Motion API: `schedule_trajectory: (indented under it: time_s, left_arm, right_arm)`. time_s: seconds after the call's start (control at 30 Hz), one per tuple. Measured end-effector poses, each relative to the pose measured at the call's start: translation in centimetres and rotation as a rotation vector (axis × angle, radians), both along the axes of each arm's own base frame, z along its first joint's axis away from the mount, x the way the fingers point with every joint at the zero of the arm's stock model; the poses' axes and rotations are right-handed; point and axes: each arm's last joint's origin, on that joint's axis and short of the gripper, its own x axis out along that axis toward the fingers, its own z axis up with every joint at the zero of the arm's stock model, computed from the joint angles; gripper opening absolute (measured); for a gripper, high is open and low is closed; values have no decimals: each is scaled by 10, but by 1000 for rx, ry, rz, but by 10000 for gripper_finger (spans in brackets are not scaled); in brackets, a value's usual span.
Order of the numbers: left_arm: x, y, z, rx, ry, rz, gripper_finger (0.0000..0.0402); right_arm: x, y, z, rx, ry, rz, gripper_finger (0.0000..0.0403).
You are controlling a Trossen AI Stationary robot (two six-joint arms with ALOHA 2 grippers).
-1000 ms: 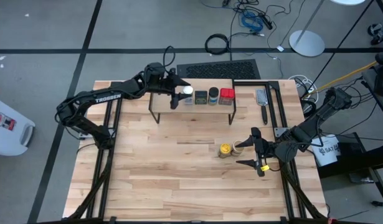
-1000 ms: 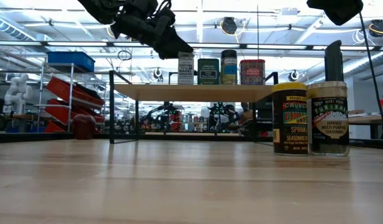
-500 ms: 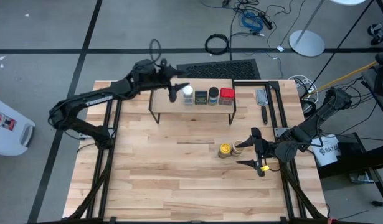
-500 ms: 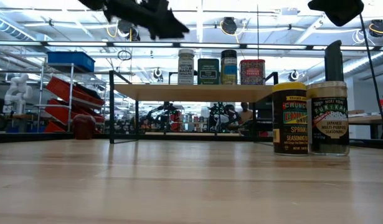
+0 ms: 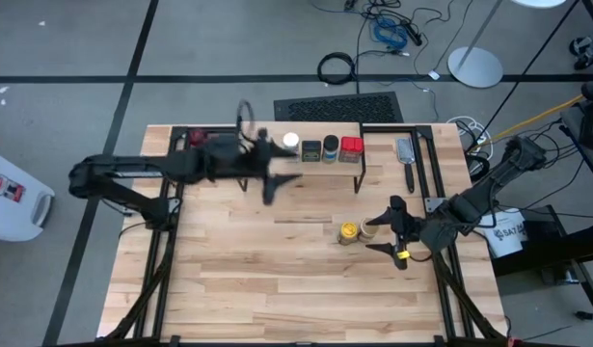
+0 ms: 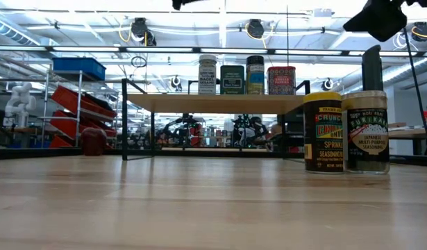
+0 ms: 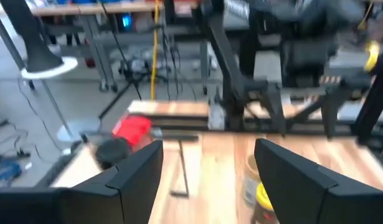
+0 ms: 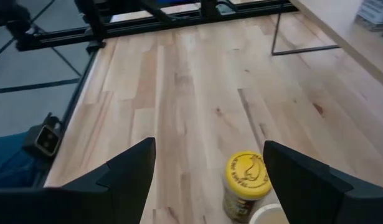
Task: Shelf spices
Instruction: Put the yellow seasoning bottle on the shelf
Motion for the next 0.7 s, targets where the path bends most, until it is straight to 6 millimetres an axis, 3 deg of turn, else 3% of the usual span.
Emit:
schedule_trajectory:
  time_s: [0.27, 0.53, 0.7]
  left_arm:
    - [57, -42, -57, 24, 111, -28, 262]
    - [98, -52, -109, -68, 129, -10, 276]
    - [115, -63, -122, -36, 155, -37, 308]
  right_arm:
    - [3, -10, 5, -9, 29, -56, 286]
    - [-4, -18, 4, -10, 157, -115, 286]
    - [-7, -18, 0, 16, 220, -81, 286]
